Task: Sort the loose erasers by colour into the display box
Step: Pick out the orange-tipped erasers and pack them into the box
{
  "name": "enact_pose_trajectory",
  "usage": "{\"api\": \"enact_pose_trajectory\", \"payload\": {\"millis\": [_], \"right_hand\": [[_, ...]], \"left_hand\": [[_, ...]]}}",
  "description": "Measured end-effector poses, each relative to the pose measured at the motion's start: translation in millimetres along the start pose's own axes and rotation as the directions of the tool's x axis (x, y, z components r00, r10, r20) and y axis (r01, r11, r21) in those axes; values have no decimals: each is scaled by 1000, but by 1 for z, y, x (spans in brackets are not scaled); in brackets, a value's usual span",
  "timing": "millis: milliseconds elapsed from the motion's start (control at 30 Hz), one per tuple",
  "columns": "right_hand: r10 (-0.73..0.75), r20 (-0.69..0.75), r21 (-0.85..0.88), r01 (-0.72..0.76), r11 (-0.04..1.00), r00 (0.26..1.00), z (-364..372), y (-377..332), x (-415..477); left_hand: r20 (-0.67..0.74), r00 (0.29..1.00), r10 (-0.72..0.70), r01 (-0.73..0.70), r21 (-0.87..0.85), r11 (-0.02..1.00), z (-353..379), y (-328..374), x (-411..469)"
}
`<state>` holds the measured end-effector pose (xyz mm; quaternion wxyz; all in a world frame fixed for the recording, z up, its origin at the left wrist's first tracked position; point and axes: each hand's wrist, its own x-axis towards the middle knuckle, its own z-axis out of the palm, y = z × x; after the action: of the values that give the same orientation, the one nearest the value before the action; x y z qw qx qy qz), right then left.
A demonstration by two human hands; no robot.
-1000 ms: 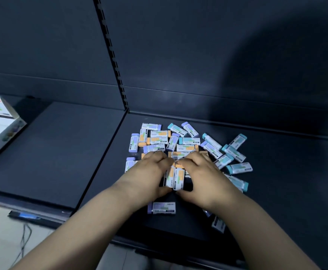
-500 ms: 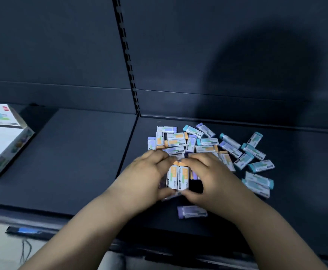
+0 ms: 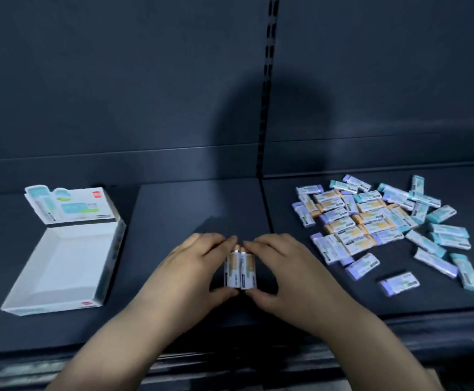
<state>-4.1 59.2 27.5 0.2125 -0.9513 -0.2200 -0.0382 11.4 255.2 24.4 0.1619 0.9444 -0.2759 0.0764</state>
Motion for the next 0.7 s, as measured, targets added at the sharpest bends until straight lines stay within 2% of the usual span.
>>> {"api": "enact_pose_trajectory", "payload": {"millis": [233, 500, 700], "right_hand": [[-52, -15, 1, 52, 999, 999, 14, -16, 11], [-150, 19, 83, 148, 985, 988, 29, -50, 40], [-124, 0, 94, 123, 988, 992, 46, -95, 64]], "left_hand": [[-92, 995, -35, 35, -6, 999, -3, -15, -16], [-104, 989, -109, 108, -9, 994, -25, -36, -44], [-116, 982, -150, 150, -13, 989, -52, -83, -72]]}}
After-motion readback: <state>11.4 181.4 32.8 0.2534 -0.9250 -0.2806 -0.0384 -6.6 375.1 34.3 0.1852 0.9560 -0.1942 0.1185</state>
